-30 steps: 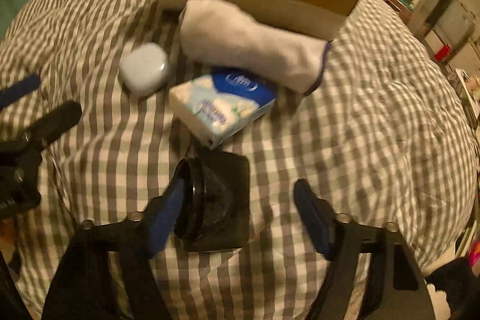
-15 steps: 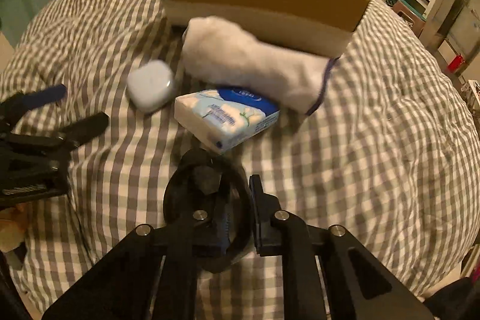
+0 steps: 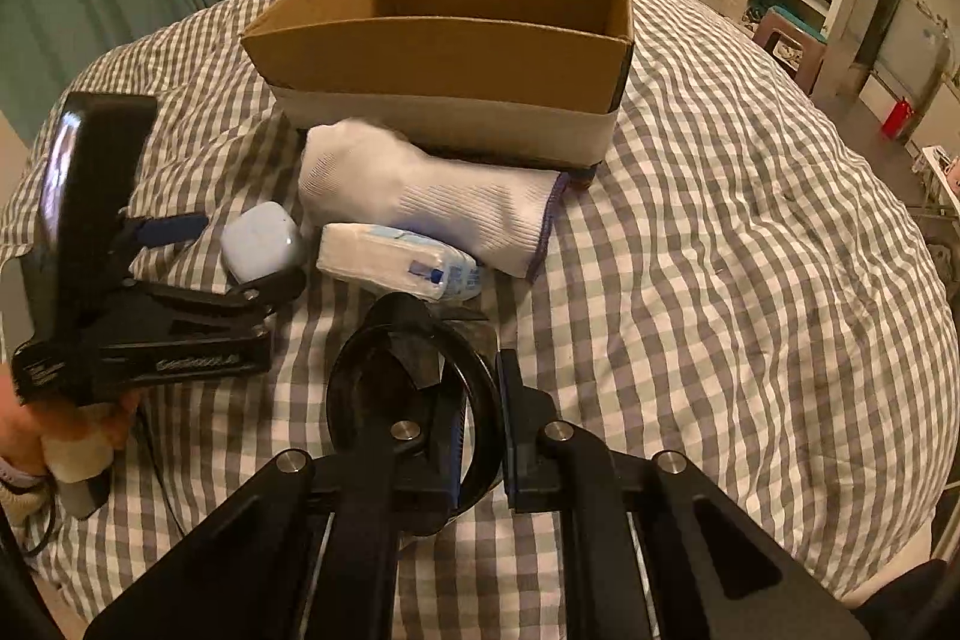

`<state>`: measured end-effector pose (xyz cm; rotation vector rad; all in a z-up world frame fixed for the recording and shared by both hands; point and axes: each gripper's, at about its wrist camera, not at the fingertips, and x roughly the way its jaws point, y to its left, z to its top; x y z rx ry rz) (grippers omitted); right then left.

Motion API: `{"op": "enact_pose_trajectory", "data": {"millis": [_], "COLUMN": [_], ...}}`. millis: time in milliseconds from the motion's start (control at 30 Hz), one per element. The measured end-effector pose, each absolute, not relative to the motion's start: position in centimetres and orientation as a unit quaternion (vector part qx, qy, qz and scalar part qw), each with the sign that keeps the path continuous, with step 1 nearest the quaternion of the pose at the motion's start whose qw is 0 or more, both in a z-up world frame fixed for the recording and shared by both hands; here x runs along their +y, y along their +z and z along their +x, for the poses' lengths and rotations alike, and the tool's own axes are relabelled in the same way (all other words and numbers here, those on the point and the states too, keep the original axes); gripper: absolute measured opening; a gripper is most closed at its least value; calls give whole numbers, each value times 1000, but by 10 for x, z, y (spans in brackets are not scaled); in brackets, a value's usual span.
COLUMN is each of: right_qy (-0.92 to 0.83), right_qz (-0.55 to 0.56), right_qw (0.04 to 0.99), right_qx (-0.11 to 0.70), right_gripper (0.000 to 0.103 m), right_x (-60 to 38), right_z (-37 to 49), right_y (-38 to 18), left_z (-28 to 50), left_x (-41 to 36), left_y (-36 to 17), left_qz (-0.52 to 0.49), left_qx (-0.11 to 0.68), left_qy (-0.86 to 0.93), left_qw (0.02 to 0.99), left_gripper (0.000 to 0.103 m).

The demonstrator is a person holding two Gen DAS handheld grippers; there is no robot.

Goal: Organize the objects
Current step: 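Grasp the black headband with the right tool while the left tool grasps the earbud case, then carry the headband and earbud case into the box and open both tools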

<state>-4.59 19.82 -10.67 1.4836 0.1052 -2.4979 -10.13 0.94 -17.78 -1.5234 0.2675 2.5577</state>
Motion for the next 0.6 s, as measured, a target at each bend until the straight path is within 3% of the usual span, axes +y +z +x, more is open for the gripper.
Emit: {"op": "enact_pose_trajectory", "data": {"millis": [267,600], "right_qy": [-855,-867], "right_qz": [504,483], "right_qw": [119,116], "right_qx": [36,39], "right_gripper": [9,10], "right_x": [197,199], "right_z": [-45,-41], "right_y": [-104,-85], "left_z": [-96,-72], "left_x": [-6,-22], "left_y": [-170,-150], "left_qz": [-496,-503], "left_qx": [60,36], "left_qy": [863,859], "left_qw": [79,92], "left_gripper": [49,49]}}
